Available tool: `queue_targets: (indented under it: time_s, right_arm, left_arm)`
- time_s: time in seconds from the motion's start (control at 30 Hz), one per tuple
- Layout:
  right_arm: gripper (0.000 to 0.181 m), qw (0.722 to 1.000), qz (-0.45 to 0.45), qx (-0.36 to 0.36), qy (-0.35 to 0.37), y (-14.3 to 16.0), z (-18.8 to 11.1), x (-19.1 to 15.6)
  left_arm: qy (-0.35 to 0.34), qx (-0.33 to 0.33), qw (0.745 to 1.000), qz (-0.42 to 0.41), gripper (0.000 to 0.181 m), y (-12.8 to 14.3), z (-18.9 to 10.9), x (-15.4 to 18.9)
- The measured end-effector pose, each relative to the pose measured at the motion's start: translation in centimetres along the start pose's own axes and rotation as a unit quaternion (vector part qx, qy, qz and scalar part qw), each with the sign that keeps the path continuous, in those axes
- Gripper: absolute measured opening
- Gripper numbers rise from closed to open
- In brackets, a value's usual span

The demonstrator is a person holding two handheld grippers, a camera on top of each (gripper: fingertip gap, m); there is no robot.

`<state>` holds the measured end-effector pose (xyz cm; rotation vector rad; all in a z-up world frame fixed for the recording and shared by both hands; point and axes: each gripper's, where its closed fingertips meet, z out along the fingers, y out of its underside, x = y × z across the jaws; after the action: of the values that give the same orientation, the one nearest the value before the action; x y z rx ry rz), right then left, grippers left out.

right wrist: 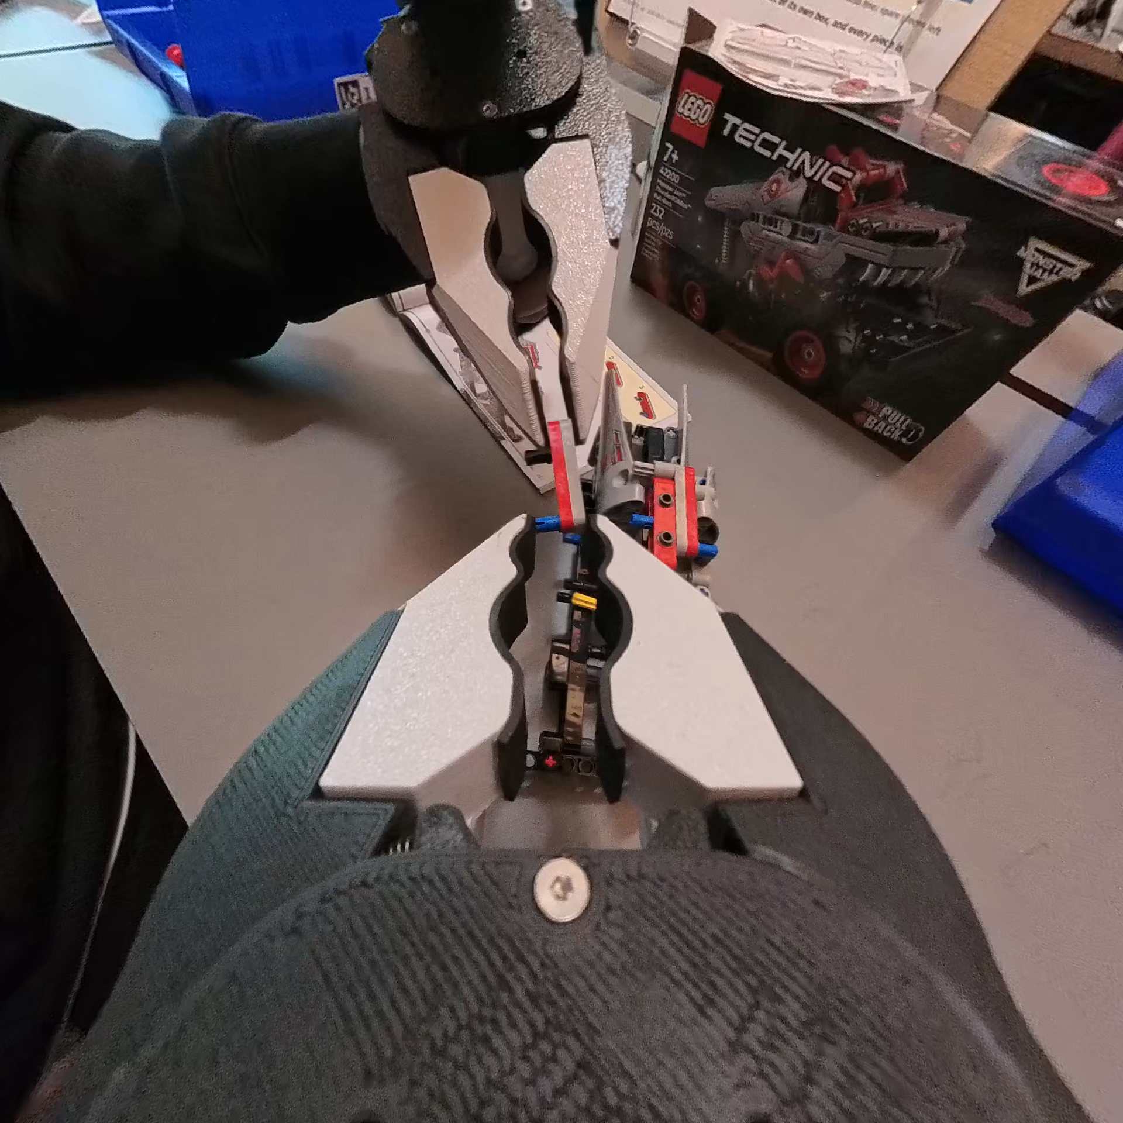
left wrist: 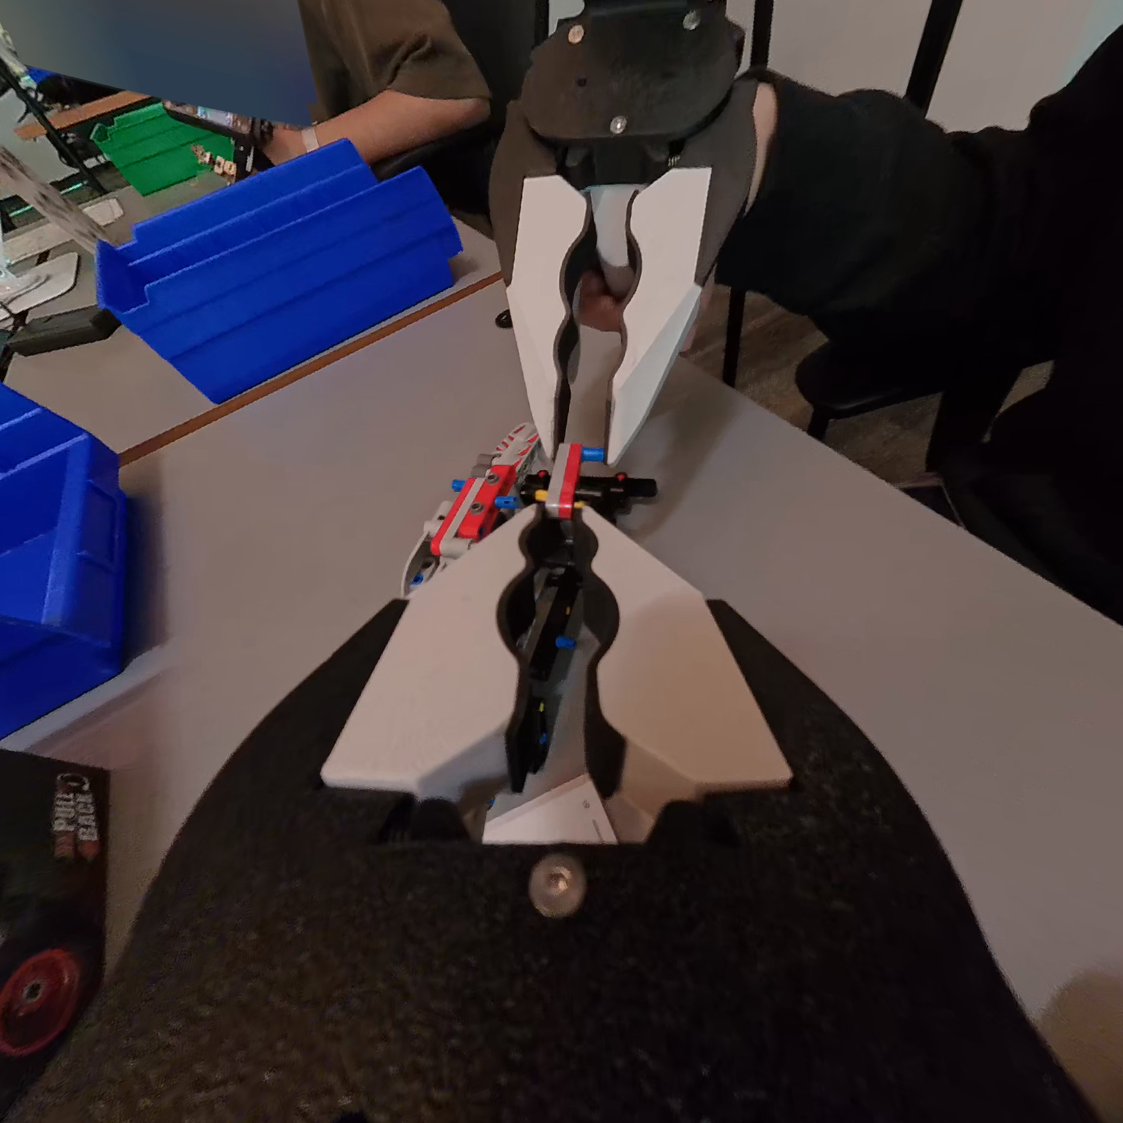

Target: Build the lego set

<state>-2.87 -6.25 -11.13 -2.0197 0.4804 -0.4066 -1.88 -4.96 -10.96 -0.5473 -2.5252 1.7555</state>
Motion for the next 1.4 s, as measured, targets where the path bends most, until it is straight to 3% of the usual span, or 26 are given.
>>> queue_targets:
  time_s: [0.53,1.03,1.4]
  right_arm:
    - [0.014,0.996,0.084,-0.027,0.026,1.1,0.5,1.3]
    - [0.015,0.995,0.08,-0.041,0.039,1.2,1.0,1.6]
    - [0.014,0.995,0.081,-0.048,0.042,1.0,1.1,1.6]
  left_arm:
    - [-0.08,-0.068,0.994,0.02,0.025,0.9,-0.1,-1.9]
    - [-0.075,-0.032,0.99,-0.114,0.063,1.6,0.3,-3.0]
    - [-0.021,-0.053,0.992,-0.112,0.056,1.9,-0.7,-3.5]
